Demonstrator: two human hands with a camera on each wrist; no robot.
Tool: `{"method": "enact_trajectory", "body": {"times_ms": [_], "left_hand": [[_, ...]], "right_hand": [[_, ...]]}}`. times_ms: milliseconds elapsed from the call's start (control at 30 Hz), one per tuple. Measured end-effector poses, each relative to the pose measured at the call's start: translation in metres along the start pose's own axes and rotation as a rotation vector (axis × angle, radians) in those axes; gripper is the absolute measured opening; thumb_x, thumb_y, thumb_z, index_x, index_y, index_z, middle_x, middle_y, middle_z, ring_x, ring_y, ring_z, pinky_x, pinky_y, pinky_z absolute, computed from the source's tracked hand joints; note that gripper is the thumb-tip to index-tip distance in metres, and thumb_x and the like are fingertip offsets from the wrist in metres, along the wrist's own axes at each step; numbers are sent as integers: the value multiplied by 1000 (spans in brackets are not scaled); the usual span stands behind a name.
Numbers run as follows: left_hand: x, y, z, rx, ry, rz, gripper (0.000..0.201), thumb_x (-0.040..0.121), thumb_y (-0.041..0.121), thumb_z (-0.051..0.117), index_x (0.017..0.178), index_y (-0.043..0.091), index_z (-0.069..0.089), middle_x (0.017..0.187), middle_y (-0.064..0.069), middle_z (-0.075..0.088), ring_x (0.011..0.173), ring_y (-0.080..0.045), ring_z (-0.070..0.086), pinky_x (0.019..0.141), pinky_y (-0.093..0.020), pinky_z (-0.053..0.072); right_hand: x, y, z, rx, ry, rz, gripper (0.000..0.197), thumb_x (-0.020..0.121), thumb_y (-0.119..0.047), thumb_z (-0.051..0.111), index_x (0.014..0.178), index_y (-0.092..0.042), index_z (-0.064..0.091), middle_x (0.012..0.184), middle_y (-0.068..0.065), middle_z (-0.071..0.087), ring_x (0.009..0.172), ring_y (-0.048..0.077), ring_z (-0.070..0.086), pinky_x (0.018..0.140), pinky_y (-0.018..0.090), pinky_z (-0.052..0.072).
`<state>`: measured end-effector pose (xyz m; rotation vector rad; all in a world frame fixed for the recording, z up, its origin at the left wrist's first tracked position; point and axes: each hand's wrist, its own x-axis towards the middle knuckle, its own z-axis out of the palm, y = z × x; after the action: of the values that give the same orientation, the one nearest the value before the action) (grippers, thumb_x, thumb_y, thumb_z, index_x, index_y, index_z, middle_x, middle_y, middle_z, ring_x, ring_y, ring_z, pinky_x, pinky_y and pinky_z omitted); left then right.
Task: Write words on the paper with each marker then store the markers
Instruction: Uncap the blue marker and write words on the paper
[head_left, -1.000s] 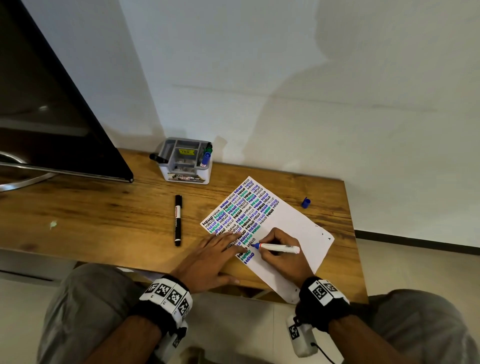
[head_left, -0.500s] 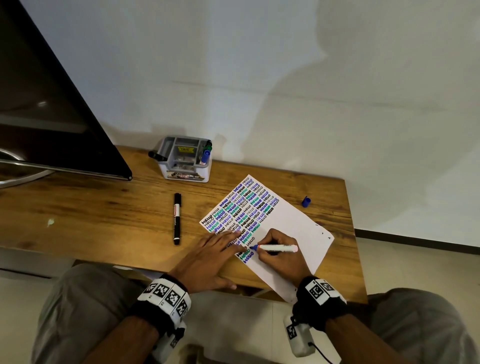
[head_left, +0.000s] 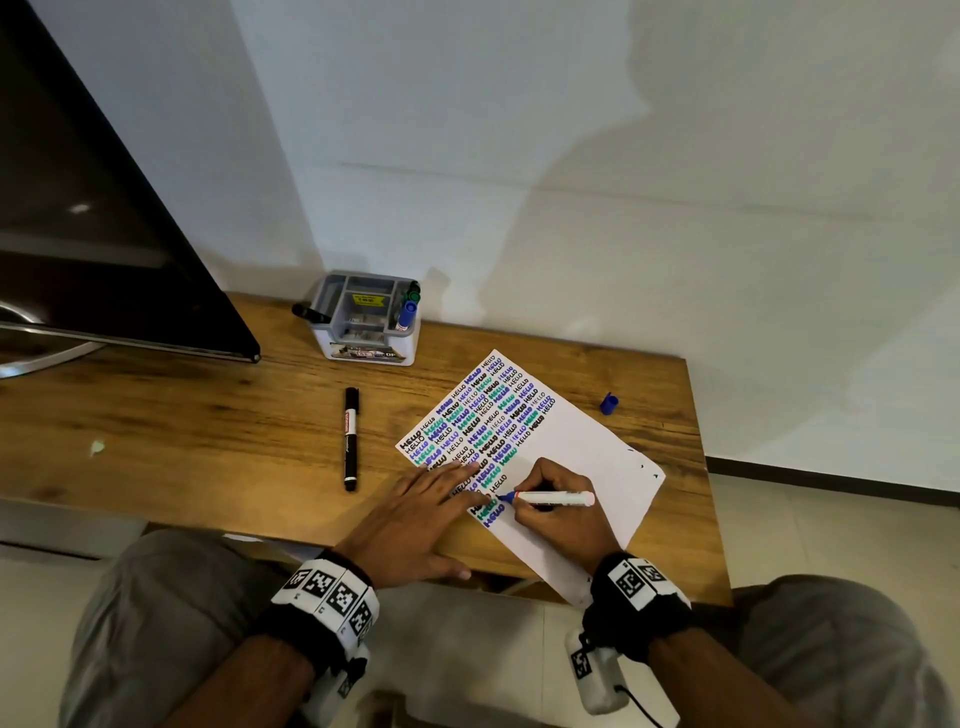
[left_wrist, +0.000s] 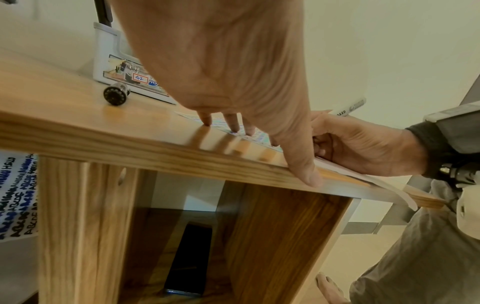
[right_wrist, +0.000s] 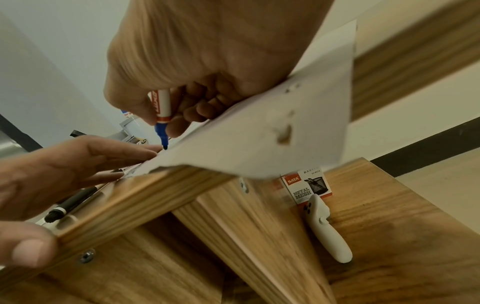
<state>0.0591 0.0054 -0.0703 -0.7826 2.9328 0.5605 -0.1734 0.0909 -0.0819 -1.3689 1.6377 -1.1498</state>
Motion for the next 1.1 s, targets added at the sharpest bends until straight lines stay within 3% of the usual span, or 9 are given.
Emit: {"method": "enact_trajectory", "body": {"times_ms": [133, 333, 433, 633, 1100], "left_hand": [[0, -1, 1, -3, 8, 1, 86, 75, 74, 59, 148, 43, 25, 165, 10, 7, 152, -12, 2, 121, -39, 5], [0, -1, 1, -3, 9, 3, 86, 75, 74, 58, 147, 43, 25, 165, 10, 7, 152, -12, 2, 121, -38, 5], [0, -1, 1, -6, -1, -3, 86, 75, 73, 59, 148, 44, 24, 165, 10, 6, 152, -12, 1, 120, -37, 3], [1, -1, 2, -12, 6, -2, 86, 75, 72, 60, 147, 44, 24, 165, 10, 7, 151, -12, 2, 119, -35, 1], [0, 0, 0, -16, 2, -13, 85, 74, 72, 62, 146, 45, 25, 164, 12, 6, 151, -12, 3, 120, -37, 6]], "right_hand": [[1, -1, 0, -58, -6, -35, 16, 82, -9, 79, 84, -18, 66, 84, -16, 71, 77, 10, 69, 67, 18, 55], [2, 0, -1, -45, 10, -38, 11, 84, -11, 79, 87, -12, 69, 86, -7, 73, 79, 16, 69, 68, 27, 59], [2, 1, -1, -50, 6, -38, 12, 82, -7, 79, 86, -8, 68, 85, -9, 72, 80, 10, 69, 68, 19, 57], [2, 0, -2, -53, 41, -17, 13, 82, -8, 79, 85, -12, 68, 84, -8, 72, 75, 9, 67, 65, 14, 51], [2, -1, -3, -89, 56, -35, 13, 82, -9, 80, 85, -10, 68, 82, -14, 69, 77, 5, 67, 67, 12, 51]]}}
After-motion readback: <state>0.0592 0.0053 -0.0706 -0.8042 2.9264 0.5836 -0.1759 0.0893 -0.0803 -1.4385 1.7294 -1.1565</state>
